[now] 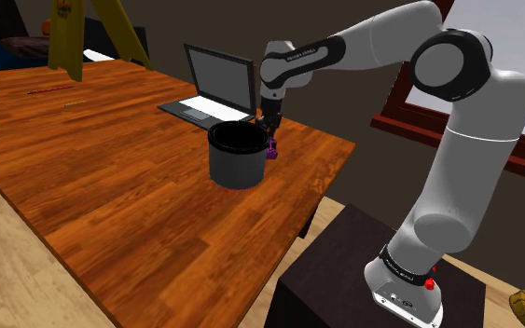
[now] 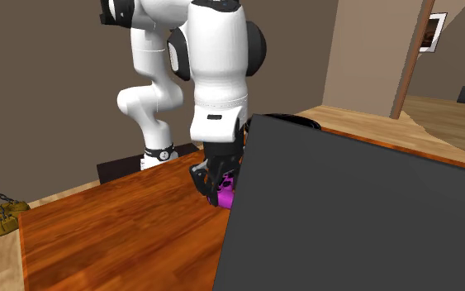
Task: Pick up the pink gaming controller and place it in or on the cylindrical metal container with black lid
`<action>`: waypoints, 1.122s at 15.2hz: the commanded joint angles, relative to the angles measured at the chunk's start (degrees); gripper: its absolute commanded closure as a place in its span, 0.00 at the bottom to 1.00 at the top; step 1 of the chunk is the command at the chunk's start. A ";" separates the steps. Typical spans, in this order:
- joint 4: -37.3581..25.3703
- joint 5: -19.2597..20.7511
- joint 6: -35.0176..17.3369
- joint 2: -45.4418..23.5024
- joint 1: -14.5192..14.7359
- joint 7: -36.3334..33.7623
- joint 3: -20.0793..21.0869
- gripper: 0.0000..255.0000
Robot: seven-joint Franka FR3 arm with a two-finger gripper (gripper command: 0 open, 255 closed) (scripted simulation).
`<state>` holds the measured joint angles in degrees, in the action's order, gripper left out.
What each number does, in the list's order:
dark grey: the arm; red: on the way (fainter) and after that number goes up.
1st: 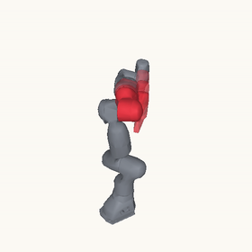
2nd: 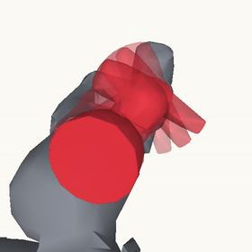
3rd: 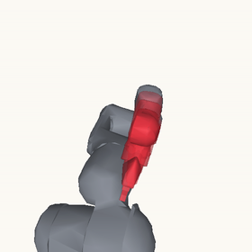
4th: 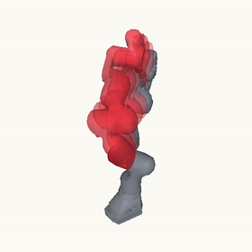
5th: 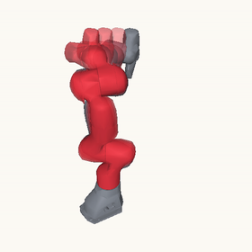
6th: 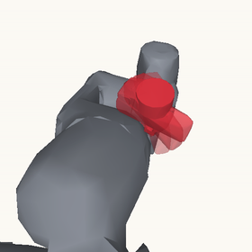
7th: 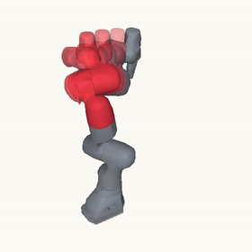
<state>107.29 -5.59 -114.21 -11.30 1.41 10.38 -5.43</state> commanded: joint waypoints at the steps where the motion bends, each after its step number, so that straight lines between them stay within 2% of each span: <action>1: -0.78 0.10 1.23 0.47 -0.02 -0.08 -0.04 1.00; 17: -9.91 0.67 12.82 2.98 -0.07 -1.05 -0.16 1.00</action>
<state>98.18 -4.95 -102.21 -8.35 1.33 9.43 -5.60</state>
